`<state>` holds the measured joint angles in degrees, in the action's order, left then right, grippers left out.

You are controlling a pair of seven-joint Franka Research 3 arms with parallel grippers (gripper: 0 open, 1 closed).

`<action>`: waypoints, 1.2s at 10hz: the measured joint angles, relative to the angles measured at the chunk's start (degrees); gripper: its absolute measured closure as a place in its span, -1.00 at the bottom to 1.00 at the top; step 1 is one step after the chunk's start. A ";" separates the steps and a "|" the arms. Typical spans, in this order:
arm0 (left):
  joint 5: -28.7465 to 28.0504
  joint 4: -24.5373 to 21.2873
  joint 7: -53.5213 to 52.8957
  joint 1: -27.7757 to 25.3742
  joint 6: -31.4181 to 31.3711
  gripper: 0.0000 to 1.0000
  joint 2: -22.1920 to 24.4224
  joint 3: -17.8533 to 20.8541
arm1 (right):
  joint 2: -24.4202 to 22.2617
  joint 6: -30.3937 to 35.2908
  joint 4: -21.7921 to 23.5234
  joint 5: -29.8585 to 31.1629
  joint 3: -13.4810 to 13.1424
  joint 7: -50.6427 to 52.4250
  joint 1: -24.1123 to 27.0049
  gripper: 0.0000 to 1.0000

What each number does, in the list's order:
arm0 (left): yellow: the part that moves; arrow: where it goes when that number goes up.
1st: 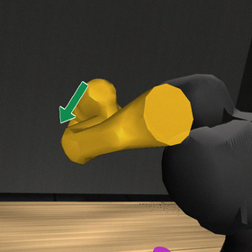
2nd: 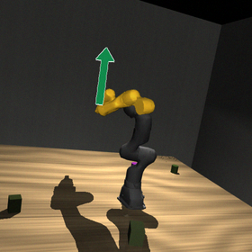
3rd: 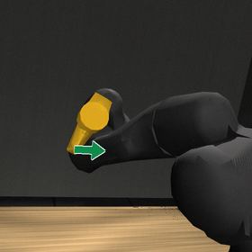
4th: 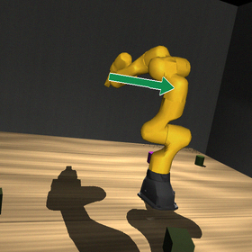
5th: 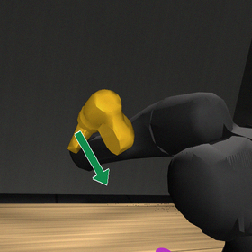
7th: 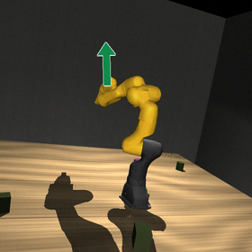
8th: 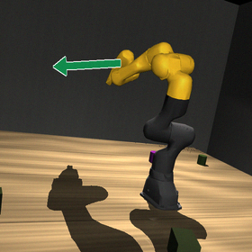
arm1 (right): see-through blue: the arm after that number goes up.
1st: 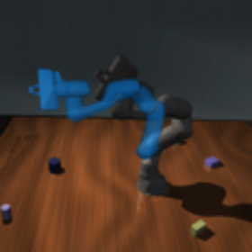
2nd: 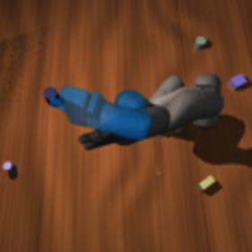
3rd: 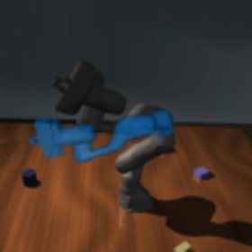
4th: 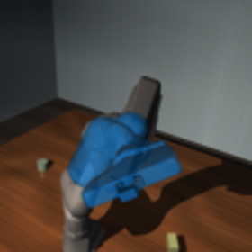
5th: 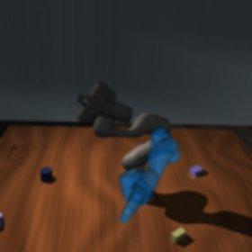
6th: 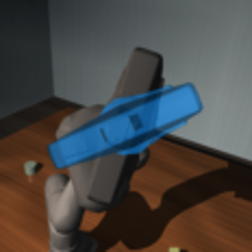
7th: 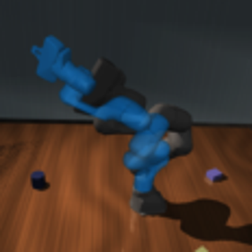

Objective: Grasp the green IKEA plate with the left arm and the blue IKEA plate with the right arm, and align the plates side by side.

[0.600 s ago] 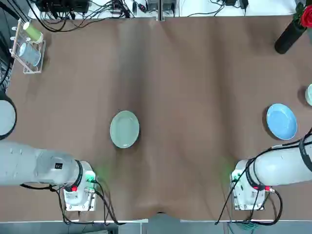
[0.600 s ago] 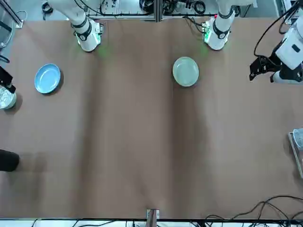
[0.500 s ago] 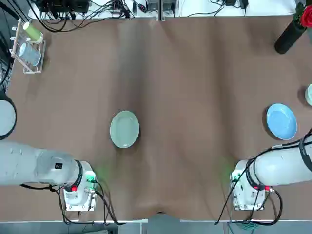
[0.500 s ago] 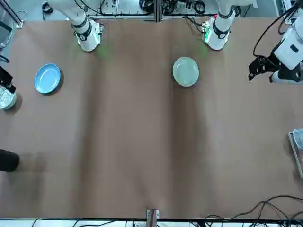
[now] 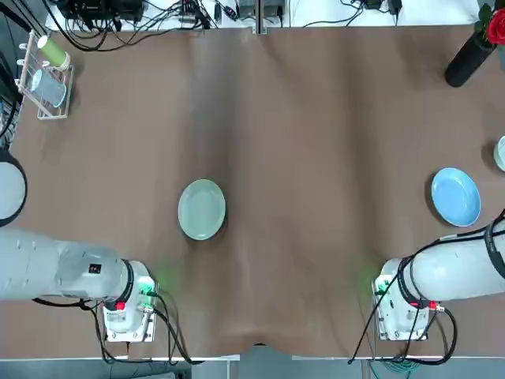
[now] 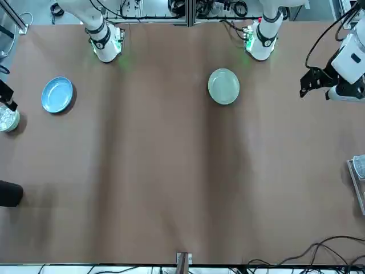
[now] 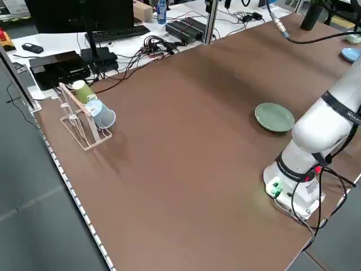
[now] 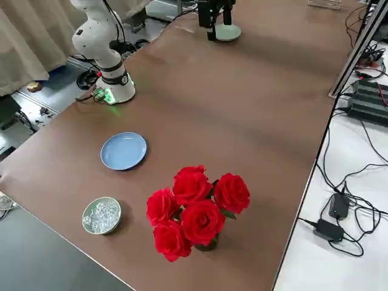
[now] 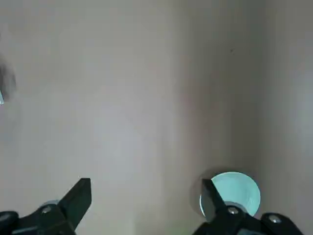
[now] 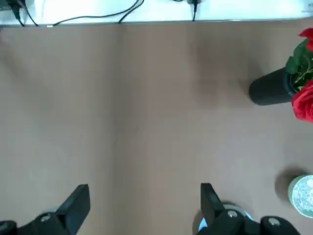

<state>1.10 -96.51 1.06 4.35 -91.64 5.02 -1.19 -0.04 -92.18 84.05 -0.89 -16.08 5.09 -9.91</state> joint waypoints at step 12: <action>5.12 -38.82 13.47 0.28 -14.10 -1.00 17.81 -19.36 | 0.78 1.75 11.52 -1.52 -1.16 4.81 15.64 -0.98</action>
<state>6.22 -135.33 14.53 4.63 -105.74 22.83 -20.55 0.74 -90.44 95.58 -2.41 -17.23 9.91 5.73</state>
